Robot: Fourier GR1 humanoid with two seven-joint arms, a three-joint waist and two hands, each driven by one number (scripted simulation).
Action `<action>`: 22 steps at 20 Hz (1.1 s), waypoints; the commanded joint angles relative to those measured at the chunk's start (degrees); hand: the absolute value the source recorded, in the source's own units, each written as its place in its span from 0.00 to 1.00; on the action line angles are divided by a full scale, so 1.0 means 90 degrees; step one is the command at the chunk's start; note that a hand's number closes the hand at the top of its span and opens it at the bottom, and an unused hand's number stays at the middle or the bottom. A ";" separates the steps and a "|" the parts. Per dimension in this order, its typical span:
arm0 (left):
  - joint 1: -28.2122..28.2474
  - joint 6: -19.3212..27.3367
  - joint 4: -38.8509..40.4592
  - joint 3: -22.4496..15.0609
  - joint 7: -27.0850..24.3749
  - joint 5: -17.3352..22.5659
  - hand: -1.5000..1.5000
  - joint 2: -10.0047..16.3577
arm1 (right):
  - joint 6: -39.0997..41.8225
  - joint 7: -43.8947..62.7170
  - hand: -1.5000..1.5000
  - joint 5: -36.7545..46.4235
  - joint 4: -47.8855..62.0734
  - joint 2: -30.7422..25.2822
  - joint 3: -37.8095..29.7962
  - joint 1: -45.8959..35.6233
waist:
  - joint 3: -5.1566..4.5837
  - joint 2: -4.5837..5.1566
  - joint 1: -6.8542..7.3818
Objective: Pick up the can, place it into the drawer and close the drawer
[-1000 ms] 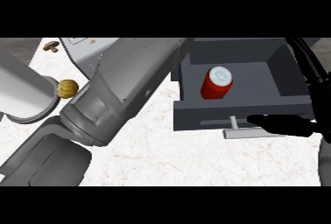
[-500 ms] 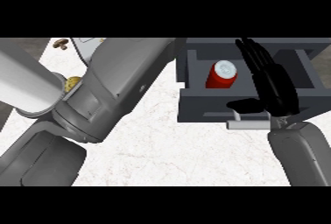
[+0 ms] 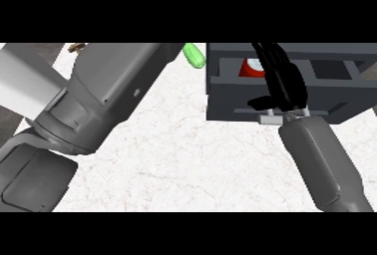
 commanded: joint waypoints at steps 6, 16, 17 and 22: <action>0.0532 -0.0285 -0.0713 -0.0080 0.0409 -0.0144 0.00 0.0614 | -0.1611 -0.0075 0.00 0.0521 0.2301 0.0245 -0.0571 -0.1411 | -0.0001 0.0005 0.0322; 0.1218 -0.0215 -0.1583 -0.0263 0.0690 -0.0310 0.00 0.0664 | -0.2366 -0.0180 0.00 0.0686 0.4065 0.0121 -0.1016 -0.2829 | 0.0001 0.0062 0.0426; 0.1302 -0.0416 -0.1711 -0.0244 0.0778 -0.0286 0.00 0.0951 | -0.2172 -0.0091 0.00 0.0678 0.4078 0.0012 -0.1051 -0.3083 | -0.0003 0.0039 0.0499; 0.1531 -0.0147 -0.2106 -0.0344 0.0869 -0.0402 0.00 0.0877 | -0.2139 -0.0457 0.00 0.0496 0.4479 -0.0114 -0.1258 -0.3426 | 0.0004 0.0088 0.0501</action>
